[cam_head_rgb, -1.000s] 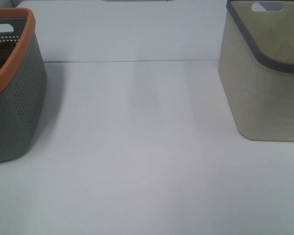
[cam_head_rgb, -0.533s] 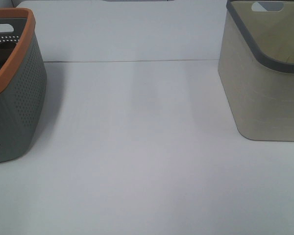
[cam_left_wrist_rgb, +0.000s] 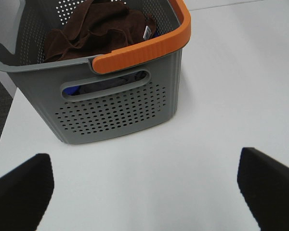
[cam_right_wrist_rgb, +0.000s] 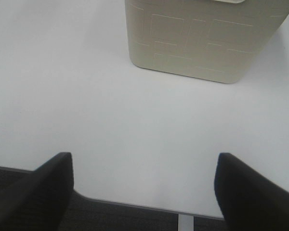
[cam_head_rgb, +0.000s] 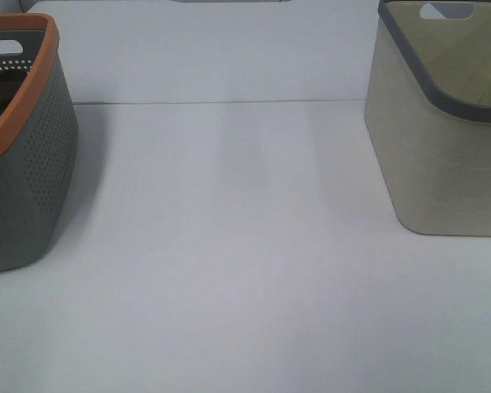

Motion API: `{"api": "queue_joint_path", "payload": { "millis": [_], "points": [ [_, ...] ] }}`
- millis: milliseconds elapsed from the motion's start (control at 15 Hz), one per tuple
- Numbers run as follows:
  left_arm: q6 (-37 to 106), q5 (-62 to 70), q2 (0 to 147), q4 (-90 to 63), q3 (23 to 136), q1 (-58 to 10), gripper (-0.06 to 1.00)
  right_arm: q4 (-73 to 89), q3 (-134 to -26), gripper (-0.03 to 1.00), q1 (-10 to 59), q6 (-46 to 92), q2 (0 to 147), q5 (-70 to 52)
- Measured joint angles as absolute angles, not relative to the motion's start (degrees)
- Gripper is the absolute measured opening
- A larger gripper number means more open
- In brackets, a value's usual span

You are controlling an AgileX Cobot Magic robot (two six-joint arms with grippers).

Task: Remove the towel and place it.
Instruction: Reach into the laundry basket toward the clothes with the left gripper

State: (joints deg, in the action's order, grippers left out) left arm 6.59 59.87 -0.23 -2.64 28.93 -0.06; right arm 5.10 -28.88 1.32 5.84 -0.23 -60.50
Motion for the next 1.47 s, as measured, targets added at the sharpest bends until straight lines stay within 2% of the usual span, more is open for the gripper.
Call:
{"api": "queue_joint_path", "payload": {
  "millis": [1467],
  "points": [
    [6.59, 59.87, -0.23, -2.81, 28.93, -0.06, 0.99, 5.10, -28.88, 0.70, 1.32, 5.84, -0.23, -60.50]
  ]
}}
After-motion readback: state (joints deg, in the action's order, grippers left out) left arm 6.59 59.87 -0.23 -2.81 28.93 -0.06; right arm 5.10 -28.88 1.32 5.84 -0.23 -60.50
